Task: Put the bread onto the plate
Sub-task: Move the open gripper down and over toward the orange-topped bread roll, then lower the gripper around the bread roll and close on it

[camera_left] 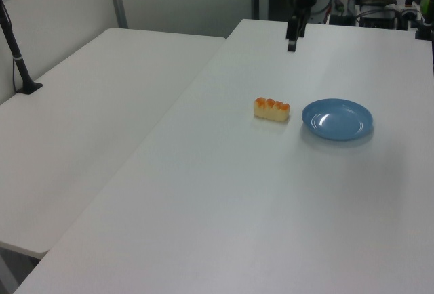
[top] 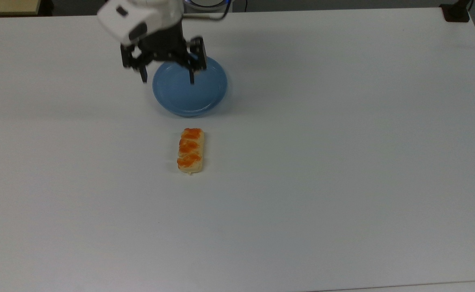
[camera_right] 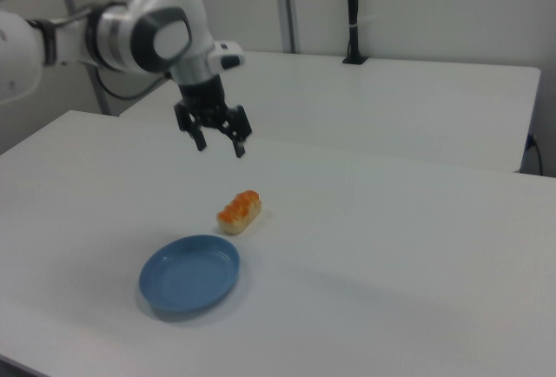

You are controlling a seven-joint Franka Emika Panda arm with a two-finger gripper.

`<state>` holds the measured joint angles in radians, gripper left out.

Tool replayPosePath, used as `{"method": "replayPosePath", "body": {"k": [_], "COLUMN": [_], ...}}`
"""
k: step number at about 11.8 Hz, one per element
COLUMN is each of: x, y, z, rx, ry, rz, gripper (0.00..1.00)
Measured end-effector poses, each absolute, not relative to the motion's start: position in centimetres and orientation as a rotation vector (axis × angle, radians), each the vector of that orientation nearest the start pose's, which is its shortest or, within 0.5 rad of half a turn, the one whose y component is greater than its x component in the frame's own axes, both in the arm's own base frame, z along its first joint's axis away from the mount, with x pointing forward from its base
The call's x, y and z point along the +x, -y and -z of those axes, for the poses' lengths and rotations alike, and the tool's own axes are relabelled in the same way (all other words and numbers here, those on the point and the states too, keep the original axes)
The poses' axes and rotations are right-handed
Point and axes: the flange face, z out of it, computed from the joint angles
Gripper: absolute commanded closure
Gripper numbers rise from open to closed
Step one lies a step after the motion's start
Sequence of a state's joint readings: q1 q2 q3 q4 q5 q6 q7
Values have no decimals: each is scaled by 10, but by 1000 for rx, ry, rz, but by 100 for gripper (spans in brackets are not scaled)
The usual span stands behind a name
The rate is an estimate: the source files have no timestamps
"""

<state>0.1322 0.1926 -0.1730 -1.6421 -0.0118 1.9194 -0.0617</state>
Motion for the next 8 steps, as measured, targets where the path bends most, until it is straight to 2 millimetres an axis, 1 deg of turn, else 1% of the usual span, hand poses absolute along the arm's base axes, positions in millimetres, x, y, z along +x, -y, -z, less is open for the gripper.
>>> {"method": "replayPosePath", "body": {"k": [2, 3, 4, 5, 6, 7, 8], "x": [655, 665, 672, 678, 682, 684, 686], "y": [16, 8, -2, -11, -16, -17, -17], "z": [-456, -428, -404, -380, -357, -340, -331], "rx": [-3202, -3207, -3211, -3216, -3222, -3227, -3229], "ry": [27, 15, 2, -6, -2, 1, 1], "rz": [147, 137, 138, 129, 108, 98, 92], "gripper": [0, 0, 0, 3, 17, 36, 50]}}
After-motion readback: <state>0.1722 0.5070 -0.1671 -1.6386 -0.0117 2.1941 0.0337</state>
